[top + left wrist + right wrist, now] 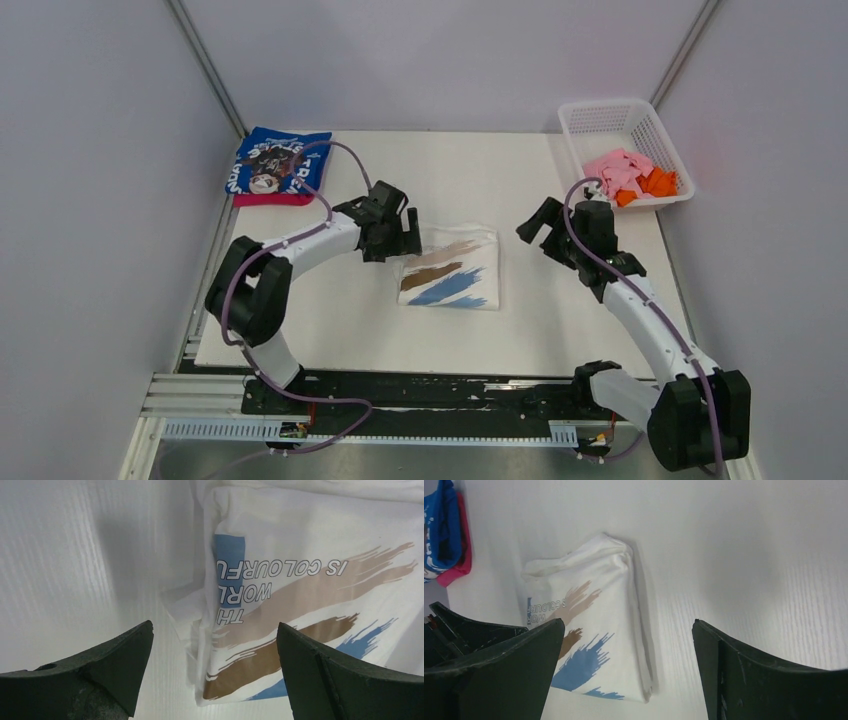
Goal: Fold and stack the t-shirts
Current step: Put the neatly folded tshirt into the corner of the board with the left arm
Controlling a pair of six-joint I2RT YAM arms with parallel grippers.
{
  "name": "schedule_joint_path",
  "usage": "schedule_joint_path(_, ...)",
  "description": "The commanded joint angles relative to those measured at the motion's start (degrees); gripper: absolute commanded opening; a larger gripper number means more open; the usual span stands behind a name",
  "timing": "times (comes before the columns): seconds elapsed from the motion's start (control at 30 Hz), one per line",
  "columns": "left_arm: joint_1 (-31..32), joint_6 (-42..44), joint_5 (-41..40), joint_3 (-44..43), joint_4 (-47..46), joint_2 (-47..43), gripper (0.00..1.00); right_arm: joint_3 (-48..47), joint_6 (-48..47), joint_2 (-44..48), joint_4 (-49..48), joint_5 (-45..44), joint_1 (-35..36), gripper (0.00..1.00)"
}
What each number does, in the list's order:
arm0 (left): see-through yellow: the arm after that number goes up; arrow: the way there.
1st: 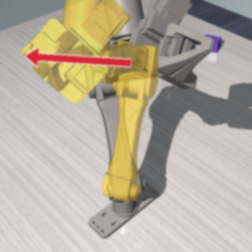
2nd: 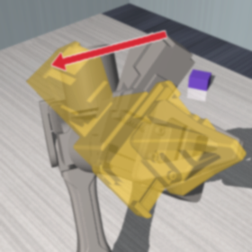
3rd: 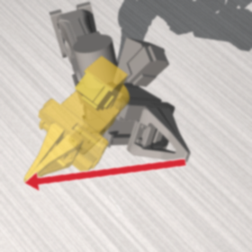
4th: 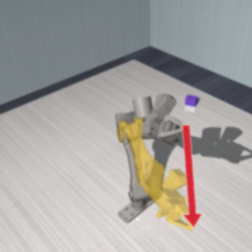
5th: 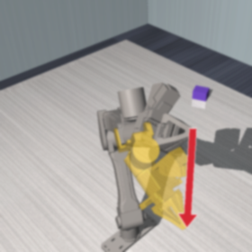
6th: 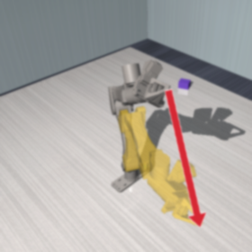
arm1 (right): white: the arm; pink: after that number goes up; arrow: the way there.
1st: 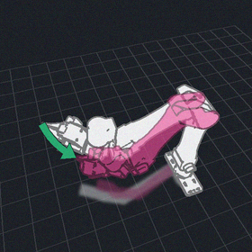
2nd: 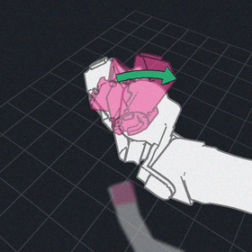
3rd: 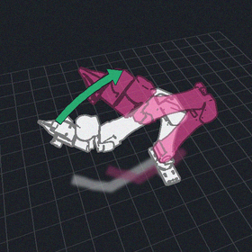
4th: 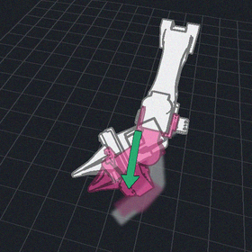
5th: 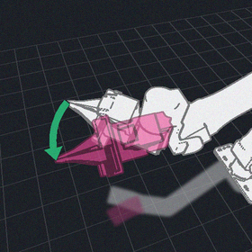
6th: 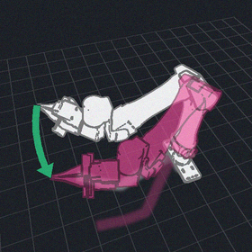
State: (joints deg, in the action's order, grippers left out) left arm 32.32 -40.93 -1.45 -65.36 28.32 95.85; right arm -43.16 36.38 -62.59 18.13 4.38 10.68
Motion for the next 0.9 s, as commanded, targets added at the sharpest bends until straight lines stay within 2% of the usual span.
schedule_joint_path(0.0,1.1,-1.9,0.9,-1.0,-3.2,4.6,1.0,3.6,-1.3,3.0,3.0,-4.3,-0.2,1.0)
schedule_joint_path(0.13,1.8,-3.0,1.1,-1.9,-4.7,9.5,0.98,4.2,-2.3,2.9,4.2,-5.9,-0.3,1.0)
schedule_joint_path(0.27,3.1,-3.9,1.1,-4.1,-4.2,14.4,0.89,4.3,-2.8,3.1,4.6,-7.2,-0.5,1.0)
schedule_joint_path(0.43,6.3,-4.5,0.7,-8.7,-1.9,18.0,0.68,4.9,-3.0,3.7,4.7,-8.8,-0.7,1.0)
schedule_joint_path(0.5,7.8,-4.4,-1.5,-10.7,0.3,19.8,0.56,5.1,-3.0,4.1,4.7,-9.2,-0.8,1.0)
schedule_joint_path(0.53,8.6,-4.4,-2.2,-11.4,1.0,20.8,0.46,5.2,-3.0,4.2,4.6,-9.4,-0.8,1.0)
schedule_joint_path(0.57,8.9,-4.4,-4.0,-12.7,2.3,21.3,0.4,5.3,-3.0,4.4,4.6,-9.5,-0.8,1.0)
schedule_joint_path(0.67,9.3,-2.8,-10.6,-16.1,7.0,23.7,0.03,5.7,-3.1,5.1,4.7,-10.5,-0.9,1.0)
schedule_joint_path(0.8,9.3,3.1,-26.8,-24.9,15.7,25.9,0.0,6.2,-3.2,5.9,4.7,-12.3,-0.8,1.0)
schedule_joint_path(0.87,8.8,8.0,-33.7,-28.0,16.6,25.6,0.0,6.3,-3.3,6.1,4.6,-13.3,-0.9,1.0)
